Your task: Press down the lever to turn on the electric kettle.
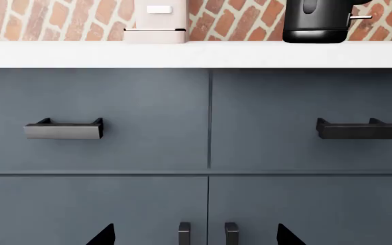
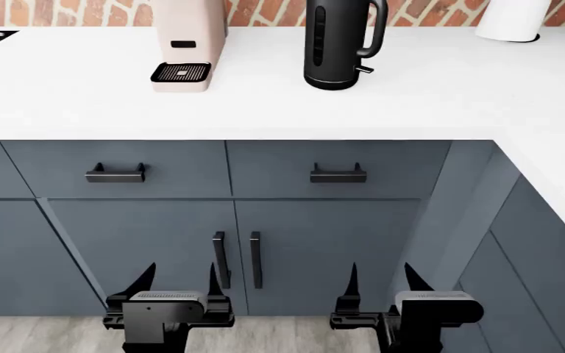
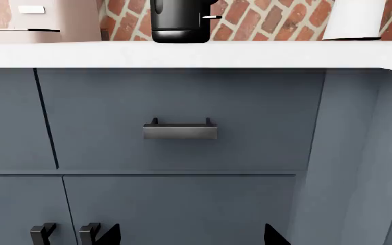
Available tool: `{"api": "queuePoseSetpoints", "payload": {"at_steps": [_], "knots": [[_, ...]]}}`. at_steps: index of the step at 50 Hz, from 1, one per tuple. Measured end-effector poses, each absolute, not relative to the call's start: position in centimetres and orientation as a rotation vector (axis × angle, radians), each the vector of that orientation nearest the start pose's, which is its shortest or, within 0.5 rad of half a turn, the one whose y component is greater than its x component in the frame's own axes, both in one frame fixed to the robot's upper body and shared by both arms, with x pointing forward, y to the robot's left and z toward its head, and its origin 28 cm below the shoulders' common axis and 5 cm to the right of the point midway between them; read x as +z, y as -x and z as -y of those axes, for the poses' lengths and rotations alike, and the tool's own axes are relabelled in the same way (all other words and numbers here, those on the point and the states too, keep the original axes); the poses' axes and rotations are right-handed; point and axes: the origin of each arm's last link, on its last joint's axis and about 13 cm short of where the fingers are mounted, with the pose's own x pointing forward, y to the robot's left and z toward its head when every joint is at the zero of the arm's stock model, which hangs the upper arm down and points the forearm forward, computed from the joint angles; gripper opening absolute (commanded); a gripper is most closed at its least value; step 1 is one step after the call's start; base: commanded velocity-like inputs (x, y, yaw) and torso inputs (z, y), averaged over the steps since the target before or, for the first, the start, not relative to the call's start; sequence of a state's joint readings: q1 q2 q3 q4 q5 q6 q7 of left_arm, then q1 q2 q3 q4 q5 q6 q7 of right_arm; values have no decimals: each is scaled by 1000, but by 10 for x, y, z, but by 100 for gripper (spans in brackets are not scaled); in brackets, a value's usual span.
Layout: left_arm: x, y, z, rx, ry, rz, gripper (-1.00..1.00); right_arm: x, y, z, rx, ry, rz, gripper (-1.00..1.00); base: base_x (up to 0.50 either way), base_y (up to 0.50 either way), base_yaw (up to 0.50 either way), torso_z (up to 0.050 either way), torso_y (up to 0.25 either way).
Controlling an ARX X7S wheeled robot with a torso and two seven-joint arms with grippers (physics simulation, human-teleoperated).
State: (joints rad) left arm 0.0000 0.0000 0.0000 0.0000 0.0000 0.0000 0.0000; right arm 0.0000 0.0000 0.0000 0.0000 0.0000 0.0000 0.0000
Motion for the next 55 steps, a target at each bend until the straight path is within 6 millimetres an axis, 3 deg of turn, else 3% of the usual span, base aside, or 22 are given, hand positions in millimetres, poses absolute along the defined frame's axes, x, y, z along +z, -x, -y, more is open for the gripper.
{"api": "queuePoseSetpoints", "payload": {"at_steps": [17, 23, 55], "knots": [[13, -210, -207, 7, 8, -9, 100, 14, -213, 97, -5, 14, -1, 100, 0, 0, 0, 0, 0], [21, -211, -210, 20, 17, -2, 100, 24, -214, 98, -3, 12, 6, 100, 0, 0, 0, 0, 0], [135, -226, -234, 5, -4, 137, 100, 126, -229, 113, 22, -10, 120, 100, 0, 0, 0, 0, 0]]}}
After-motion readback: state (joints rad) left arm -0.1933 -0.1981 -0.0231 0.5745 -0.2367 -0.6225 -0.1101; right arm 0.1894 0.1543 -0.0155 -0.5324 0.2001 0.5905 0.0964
